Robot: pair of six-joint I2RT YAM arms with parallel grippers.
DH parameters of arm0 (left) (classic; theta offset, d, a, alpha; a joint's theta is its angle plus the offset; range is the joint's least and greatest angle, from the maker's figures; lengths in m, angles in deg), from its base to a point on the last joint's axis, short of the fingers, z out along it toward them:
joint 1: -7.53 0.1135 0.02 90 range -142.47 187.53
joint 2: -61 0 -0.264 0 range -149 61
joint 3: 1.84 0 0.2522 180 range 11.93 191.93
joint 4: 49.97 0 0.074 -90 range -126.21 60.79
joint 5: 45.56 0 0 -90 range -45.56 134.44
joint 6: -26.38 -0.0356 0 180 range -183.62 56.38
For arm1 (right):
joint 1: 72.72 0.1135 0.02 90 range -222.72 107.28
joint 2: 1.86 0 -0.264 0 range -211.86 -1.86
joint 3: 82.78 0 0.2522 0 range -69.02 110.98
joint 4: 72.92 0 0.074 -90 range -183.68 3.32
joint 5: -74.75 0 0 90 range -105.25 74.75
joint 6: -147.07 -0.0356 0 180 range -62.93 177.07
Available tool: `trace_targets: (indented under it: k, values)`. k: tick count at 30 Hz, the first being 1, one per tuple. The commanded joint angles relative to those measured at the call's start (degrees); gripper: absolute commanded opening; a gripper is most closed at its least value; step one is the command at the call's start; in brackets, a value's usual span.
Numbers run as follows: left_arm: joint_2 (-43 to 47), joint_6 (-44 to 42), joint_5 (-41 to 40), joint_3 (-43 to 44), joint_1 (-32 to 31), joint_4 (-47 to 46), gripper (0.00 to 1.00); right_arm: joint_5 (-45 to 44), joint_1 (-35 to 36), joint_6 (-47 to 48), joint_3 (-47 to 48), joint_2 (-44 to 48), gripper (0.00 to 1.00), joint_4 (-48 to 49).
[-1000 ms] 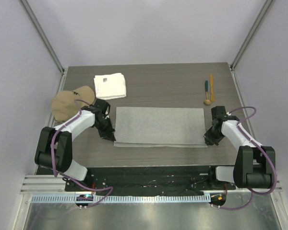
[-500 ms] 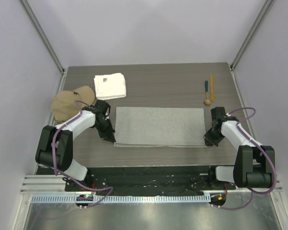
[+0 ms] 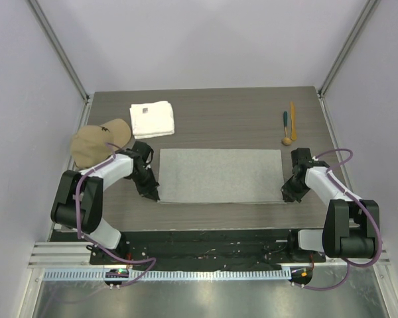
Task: Fold the napkin into a case and place the utensils inside
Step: Fold and flatten the napkin at the center of the board.
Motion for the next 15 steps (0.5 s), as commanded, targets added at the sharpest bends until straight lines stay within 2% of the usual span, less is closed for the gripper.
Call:
trace_targets:
  k: [1,6,8,10,11,12,15]
  values:
    - [0.0,0.1,-6.7,-0.9,0.6,1.3,0.00,-5.4,-0.2,0.3,-1.0,-0.3,0.01,1.2]
    - [-0.6,1.4,-7.5,-2.0,0.6,0.3,0.00,-5.3,-0.2,0.3,-1.2,-0.3,0.02,1.4]
    - [-0.7,2.3,-7.3,-2.4,0.6,-0.5,0.09,-5.2,-0.2,0.4,-1.2,-0.5,0.03,1.6]
    - [-0.3,2.6,-7.0,-2.2,0.5,-1.0,0.24,-5.5,-0.2,0.6,-1.2,-0.7,0.03,1.8]
    - [0.3,3.0,-7.3,-1.9,0.6,-1.2,0.27,-5.5,-0.2,0.6,-1.2,-0.9,0.03,1.9]
    - [0.9,3.1,-7.7,-1.6,0.6,-1.1,0.35,-5.4,-0.2,0.5,-1.1,-1.0,0.03,1.9]
    - [4.1,2.5,-10.6,0.0,0.6,0.3,0.39,-5.1,-0.2,0.5,-1.0,-1.3,0.03,2.1]
